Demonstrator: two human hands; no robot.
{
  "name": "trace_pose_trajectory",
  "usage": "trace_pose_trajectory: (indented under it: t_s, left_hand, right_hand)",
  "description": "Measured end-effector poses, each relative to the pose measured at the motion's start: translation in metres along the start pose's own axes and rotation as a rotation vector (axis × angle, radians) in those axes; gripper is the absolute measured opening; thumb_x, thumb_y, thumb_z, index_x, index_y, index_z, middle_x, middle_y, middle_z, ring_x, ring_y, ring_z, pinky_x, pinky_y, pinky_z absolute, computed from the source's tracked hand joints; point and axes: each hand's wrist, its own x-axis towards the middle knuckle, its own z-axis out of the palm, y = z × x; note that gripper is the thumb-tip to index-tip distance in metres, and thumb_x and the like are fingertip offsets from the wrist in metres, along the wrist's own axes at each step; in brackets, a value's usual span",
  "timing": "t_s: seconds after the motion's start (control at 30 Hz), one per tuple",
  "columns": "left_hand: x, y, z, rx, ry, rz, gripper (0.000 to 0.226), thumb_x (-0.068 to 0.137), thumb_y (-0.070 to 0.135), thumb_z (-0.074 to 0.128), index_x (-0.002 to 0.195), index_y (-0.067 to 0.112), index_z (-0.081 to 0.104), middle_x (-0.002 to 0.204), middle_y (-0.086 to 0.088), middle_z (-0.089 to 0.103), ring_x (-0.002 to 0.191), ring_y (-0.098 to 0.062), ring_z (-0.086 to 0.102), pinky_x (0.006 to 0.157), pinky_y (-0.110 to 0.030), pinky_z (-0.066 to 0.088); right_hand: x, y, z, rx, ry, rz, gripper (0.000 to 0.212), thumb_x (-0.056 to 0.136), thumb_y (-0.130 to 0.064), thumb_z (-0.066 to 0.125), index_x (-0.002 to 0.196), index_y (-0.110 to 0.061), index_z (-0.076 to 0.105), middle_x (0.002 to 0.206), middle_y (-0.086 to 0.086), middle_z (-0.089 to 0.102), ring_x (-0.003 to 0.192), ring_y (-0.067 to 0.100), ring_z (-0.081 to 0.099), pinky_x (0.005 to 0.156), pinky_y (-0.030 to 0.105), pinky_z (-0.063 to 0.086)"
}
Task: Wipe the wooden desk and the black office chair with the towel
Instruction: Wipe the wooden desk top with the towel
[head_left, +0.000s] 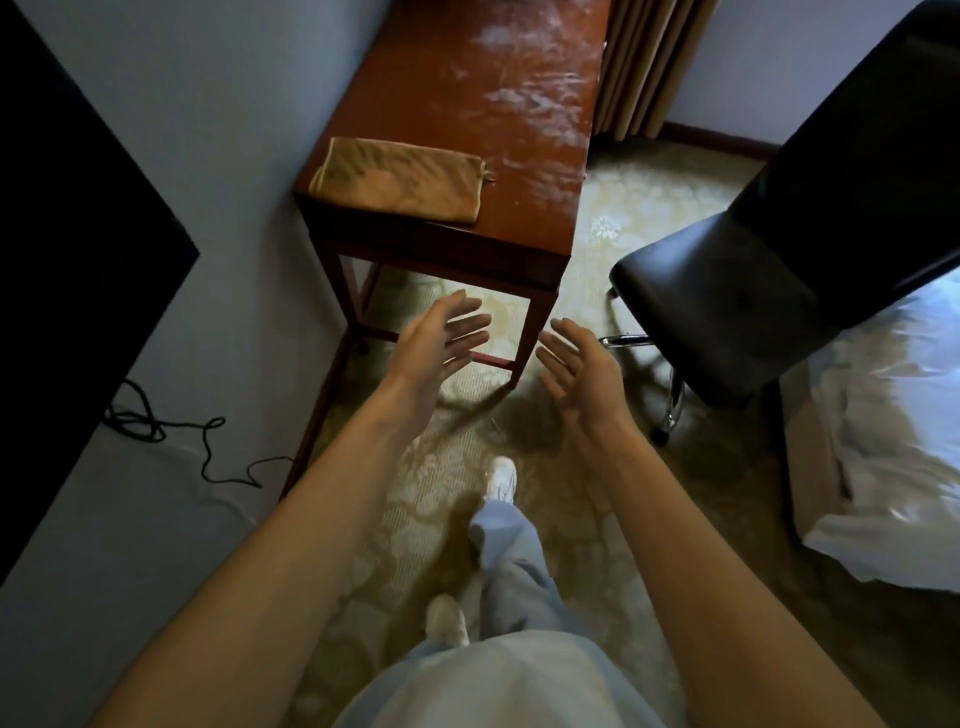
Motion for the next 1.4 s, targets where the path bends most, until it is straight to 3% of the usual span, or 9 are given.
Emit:
trace_pose_trajectory:
  t_s: [0.1,0.4,0.63,0.83,1.03,1.13,1.23,1.3,1.4]
  left_hand:
    - [0.043,0.017,0.007,-0.006,0.015,0.002,0.034,0.105,0.041,0.05,0.119,0.017,0.07,0.115,-0.002,0.077,0.11,-0.016,0.072,0.101,-0.036,0.051]
    - [0.209,0.107,0.026,0.045,0.096,-0.025,0.028,0.107,0.037,0.048,0.112,0.021,0.07,0.115,-0.001,0.076,0.108,-0.015,0.072,0.105,-0.036,0.051]
    - [0.304,0.148,0.045,-0.035,0.159,-0.074,0.031,0.108,0.036,0.046,0.12,0.017,0.067,0.119,-0.002,0.074,0.107,-0.013,0.072,0.085,-0.025,0.054]
    - [0.358,0.165,0.018,-0.054,0.221,-0.104,0.031,0.107,0.039,0.046,0.121,0.021,0.067,0.12,0.0,0.074,0.111,-0.013,0.071,0.102,-0.034,0.051]
    - [0.428,0.195,-0.027,-0.064,0.319,-0.084,0.023,0.106,0.034,0.051,0.113,0.021,0.069,0.119,-0.003,0.074,0.114,-0.018,0.069,0.1,-0.036,0.053]
    - [0.474,0.197,-0.047,0.017,0.449,-0.024,0.02,0.104,0.031,0.056,0.113,0.02,0.071,0.117,-0.001,0.072,0.113,-0.018,0.068,0.102,-0.039,0.053]
    - [0.512,0.187,-0.066,0.223,0.493,-0.009,0.027,0.105,0.036,0.053,0.121,0.02,0.068,0.118,0.0,0.069,0.114,-0.019,0.063,0.101,-0.039,0.051]
    - [0.533,0.175,-0.086,0.428,0.465,-0.005,0.031,0.105,0.039,0.051,0.127,0.022,0.066,0.125,0.002,0.066,0.12,-0.019,0.059,0.106,-0.041,0.048]
    - [0.554,0.155,-0.114,0.701,0.428,0.096,0.038,0.103,0.041,0.052,0.135,0.022,0.06,0.14,0.0,0.058,0.134,-0.02,0.05,0.115,-0.049,0.04]
  right_hand:
    - [0.05,-0.015,0.014,0.032,0.005,0.028,0.035,0.102,-0.034,0.058,0.131,-0.015,0.064,0.13,0.006,0.068,0.122,0.021,0.064,0.095,0.033,0.051]
    - [0.239,-0.099,0.08,0.06,-0.119,0.08,0.045,0.103,-0.034,0.057,0.143,-0.012,0.057,0.138,0.007,0.063,0.128,0.021,0.06,0.108,0.037,0.047]
    - [0.342,-0.158,0.118,0.023,-0.14,0.083,0.021,0.102,-0.03,0.061,0.117,-0.018,0.068,0.124,0.005,0.071,0.118,0.018,0.066,0.095,0.03,0.053]
    - [0.388,-0.164,0.154,-0.033,-0.161,0.14,0.017,0.103,-0.03,0.057,0.111,-0.02,0.069,0.12,0.002,0.072,0.114,0.016,0.067,0.085,0.028,0.051]
    - [0.439,-0.154,0.204,-0.101,-0.154,0.165,0.016,0.102,-0.028,0.058,0.11,-0.022,0.071,0.114,-0.003,0.074,0.112,0.014,0.068,0.093,0.032,0.053]
    - [0.472,-0.146,0.224,-0.368,-0.145,0.006,0.027,0.102,-0.027,0.061,0.126,-0.016,0.068,0.124,-0.001,0.069,0.117,0.014,0.064,0.093,0.021,0.051]
    - [0.495,-0.134,0.237,-0.789,-0.269,-0.265,0.027,0.1,-0.027,0.063,0.127,-0.024,0.063,0.117,-0.011,0.065,0.104,-0.006,0.059,0.082,0.002,0.044]
    - [0.511,-0.121,0.242,-1.079,-0.396,-0.406,0.033,0.097,-0.032,0.065,0.129,-0.027,0.062,0.124,-0.008,0.067,0.116,-0.003,0.059,0.101,0.017,0.048]
    - [0.535,-0.107,0.25,-1.494,-0.575,-0.382,0.064,0.096,-0.039,0.062,0.153,-0.016,0.044,0.158,0.007,0.044,0.151,0.025,0.033,0.124,0.044,0.027]
